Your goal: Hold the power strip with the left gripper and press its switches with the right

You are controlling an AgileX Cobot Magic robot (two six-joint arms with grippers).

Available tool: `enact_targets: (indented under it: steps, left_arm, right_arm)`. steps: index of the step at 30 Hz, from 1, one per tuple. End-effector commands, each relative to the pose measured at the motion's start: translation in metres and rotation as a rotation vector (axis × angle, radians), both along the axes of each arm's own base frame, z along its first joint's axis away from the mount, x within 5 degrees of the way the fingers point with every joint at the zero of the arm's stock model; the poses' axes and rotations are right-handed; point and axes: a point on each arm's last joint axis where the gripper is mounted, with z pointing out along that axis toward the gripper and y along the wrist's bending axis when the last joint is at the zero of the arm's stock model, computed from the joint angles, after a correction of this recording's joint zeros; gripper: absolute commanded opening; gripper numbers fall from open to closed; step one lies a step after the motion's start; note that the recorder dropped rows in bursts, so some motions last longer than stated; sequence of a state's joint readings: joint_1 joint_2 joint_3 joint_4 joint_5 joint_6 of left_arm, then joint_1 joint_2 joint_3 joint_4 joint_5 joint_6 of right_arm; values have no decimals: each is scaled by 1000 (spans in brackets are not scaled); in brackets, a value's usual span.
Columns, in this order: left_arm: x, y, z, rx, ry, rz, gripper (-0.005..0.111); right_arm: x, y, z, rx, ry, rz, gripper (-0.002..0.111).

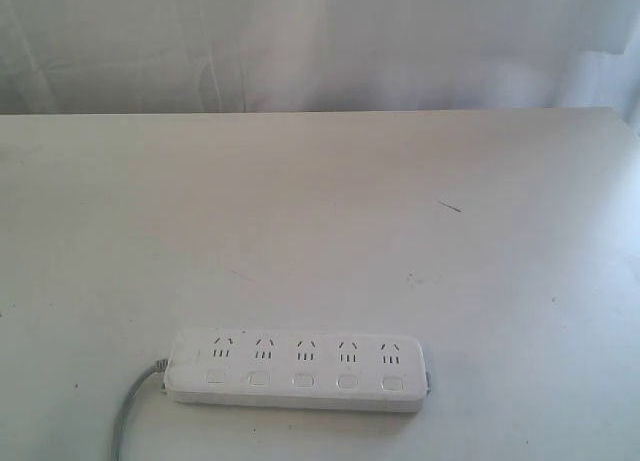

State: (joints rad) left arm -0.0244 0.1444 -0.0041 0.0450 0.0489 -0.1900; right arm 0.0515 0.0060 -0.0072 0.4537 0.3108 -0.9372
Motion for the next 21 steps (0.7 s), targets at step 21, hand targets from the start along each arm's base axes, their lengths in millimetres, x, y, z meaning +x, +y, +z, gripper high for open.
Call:
enact_targets:
  steps: [21]
  left_arm:
    - [-12,-1,-8,-181,42,83,0]
  right_arm:
    - [0,0,-2,3,-2,-3,0]
